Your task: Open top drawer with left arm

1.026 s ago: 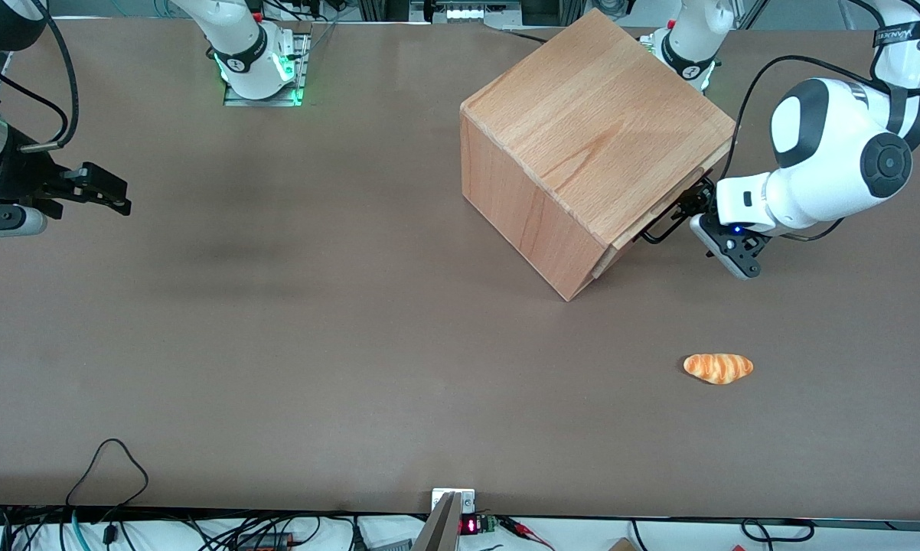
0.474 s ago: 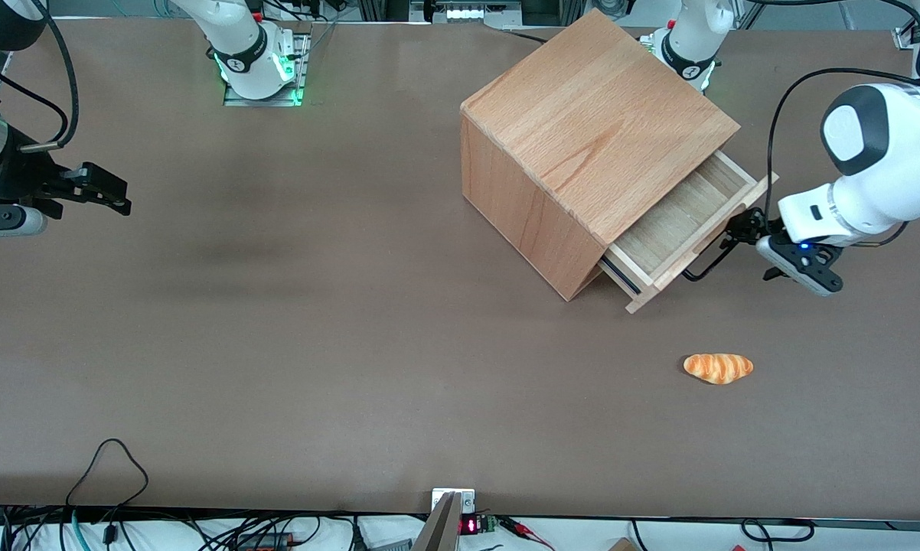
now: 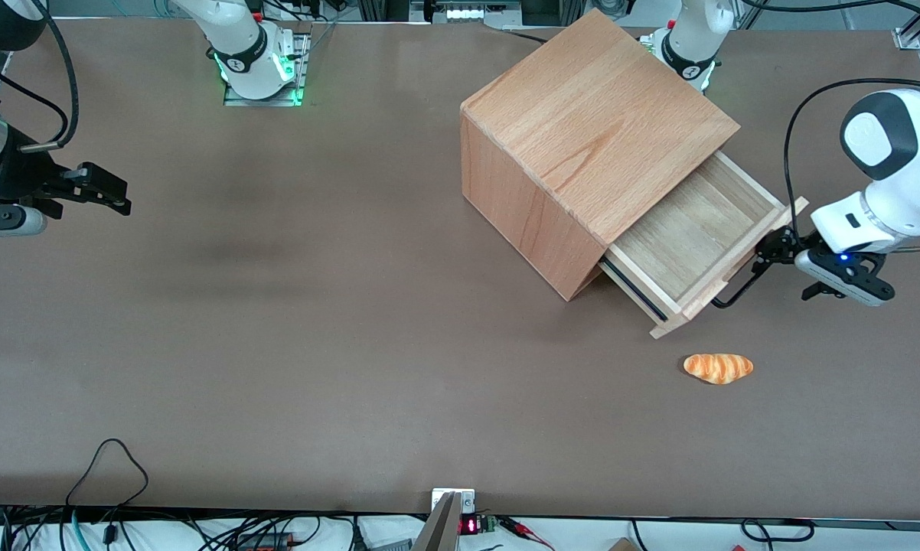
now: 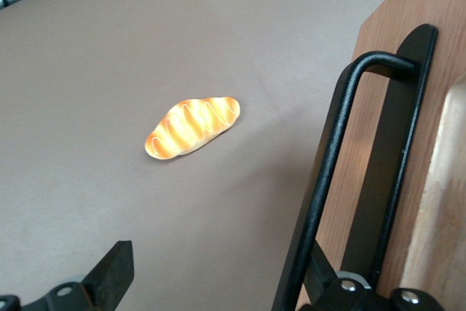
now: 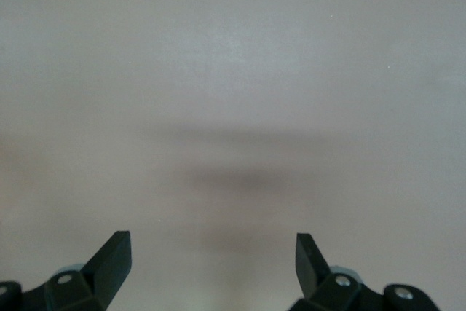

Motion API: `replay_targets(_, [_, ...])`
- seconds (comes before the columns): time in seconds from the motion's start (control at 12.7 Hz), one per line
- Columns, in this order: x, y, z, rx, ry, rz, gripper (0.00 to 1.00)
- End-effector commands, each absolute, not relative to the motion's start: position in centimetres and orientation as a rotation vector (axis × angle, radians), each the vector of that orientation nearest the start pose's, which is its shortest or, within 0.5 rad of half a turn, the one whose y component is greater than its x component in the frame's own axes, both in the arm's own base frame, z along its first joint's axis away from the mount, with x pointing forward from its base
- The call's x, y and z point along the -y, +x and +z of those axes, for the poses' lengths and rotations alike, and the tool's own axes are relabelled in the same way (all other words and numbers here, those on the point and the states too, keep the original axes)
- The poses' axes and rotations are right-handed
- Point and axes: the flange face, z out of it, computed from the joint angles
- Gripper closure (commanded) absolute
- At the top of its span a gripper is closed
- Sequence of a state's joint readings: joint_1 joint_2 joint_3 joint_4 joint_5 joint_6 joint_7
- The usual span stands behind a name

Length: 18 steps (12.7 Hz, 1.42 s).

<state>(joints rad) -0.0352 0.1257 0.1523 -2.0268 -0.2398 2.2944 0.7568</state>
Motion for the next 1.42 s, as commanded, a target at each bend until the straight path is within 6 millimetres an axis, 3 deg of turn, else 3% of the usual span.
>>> replay_targets(0.0, [-7.5,60.2,40.5,-0.791,-3.072,-0.401,0.0])
replay_targets(0.39, [-7.7,60.9,43.0,-0.693,-3.077,-0.474,0.0])
replay_targets(0.63, [-7.3,60.2,42.2,-0.713,-3.128,-0.351,0.0])
replay_targets(0.87, [-5.7,60.0,42.0,-0.841,-3.052,-0.233,0.0])
replay_targets(1.34, [-4.9,59.8,43.1,-0.887,-3.071,-0.159,0.0])
